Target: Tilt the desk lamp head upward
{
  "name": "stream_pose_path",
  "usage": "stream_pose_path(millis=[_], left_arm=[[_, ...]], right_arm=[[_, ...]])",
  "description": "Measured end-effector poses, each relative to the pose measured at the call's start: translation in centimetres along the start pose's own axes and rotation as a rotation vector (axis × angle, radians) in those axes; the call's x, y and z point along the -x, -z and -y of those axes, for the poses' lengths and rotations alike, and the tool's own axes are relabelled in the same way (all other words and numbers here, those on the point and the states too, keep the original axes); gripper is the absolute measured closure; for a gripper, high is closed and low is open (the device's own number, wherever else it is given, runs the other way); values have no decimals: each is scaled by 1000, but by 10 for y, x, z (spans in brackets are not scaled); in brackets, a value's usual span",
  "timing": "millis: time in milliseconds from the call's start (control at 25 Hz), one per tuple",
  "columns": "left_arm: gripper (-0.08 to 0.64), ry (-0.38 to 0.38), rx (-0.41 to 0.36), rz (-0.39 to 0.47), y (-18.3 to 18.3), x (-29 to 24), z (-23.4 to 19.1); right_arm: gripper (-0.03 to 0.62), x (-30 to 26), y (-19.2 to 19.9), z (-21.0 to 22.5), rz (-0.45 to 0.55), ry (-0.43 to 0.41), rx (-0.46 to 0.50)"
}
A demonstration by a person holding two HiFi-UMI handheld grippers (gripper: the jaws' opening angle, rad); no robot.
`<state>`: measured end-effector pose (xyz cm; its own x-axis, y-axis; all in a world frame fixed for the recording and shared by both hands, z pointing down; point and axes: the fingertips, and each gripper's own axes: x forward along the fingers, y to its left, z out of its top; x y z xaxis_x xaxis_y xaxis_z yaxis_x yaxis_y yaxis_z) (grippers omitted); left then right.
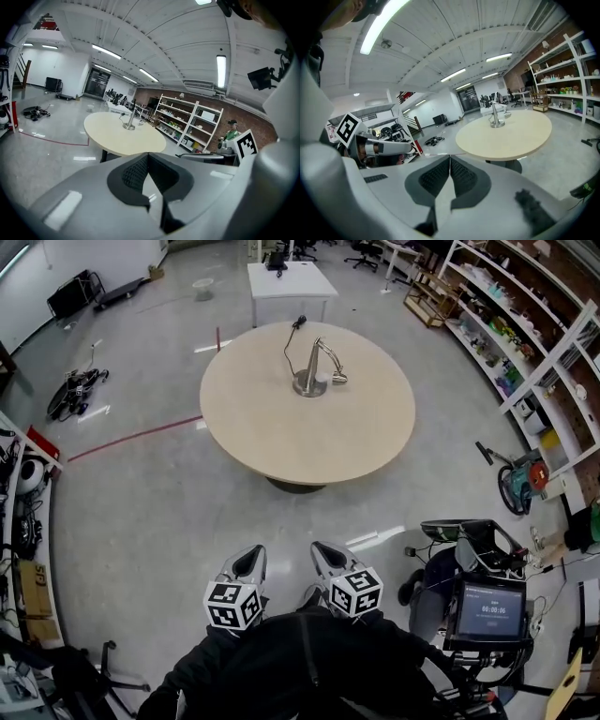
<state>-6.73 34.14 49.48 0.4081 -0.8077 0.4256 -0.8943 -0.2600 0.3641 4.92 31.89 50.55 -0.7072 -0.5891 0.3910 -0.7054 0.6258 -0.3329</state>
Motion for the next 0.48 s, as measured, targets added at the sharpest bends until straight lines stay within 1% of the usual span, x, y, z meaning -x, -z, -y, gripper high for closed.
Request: stream_pose_path(millis=[120,280,480], left_arm=[[554,-5,-21,-14,-7,-21,9],[554,16,-45,-36,-6,-43,29],[554,24,-47,-58,-11,-76,55]], right_arm=[[586,-1,-7,25,18,4,-23],[586,5,-7,51,32,12,-57],[586,19,-16,94,40,39,-85]])
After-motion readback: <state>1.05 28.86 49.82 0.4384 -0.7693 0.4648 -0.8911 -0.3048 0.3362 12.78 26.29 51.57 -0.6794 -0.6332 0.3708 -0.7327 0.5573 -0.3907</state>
